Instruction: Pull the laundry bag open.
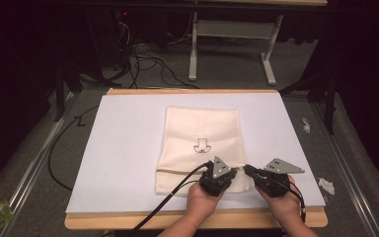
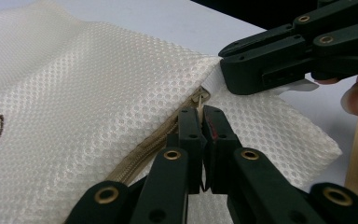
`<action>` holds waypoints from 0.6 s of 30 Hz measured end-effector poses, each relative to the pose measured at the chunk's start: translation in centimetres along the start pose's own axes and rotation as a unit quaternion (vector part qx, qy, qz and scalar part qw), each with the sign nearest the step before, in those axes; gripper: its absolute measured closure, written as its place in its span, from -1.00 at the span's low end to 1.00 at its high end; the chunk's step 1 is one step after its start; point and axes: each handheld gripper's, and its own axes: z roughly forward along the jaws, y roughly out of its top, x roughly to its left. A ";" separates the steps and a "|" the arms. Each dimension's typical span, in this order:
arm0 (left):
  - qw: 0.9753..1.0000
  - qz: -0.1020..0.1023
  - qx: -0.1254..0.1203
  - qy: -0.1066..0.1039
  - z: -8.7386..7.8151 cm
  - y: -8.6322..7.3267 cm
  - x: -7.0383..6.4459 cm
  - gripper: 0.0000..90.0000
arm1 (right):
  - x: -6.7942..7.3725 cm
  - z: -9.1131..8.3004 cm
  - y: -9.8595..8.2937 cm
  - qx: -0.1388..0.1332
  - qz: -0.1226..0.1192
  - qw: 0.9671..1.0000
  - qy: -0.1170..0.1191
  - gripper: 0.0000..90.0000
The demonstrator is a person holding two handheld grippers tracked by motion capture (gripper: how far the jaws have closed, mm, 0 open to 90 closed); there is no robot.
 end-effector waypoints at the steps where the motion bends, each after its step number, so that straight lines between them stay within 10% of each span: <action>1: 1.000 0.000 0.000 0.000 0.0 0.0 0.0 0.95 | 0.0 0.0 0.0 0.000 0.000 1.000 0.000 0.93; 18: 0.999 -0.027 0.017 -0.029 0.3 0.5 0.4 0.95 | 0.2 0.0 0.0 -0.001 -0.003 1.000 -0.001 0.94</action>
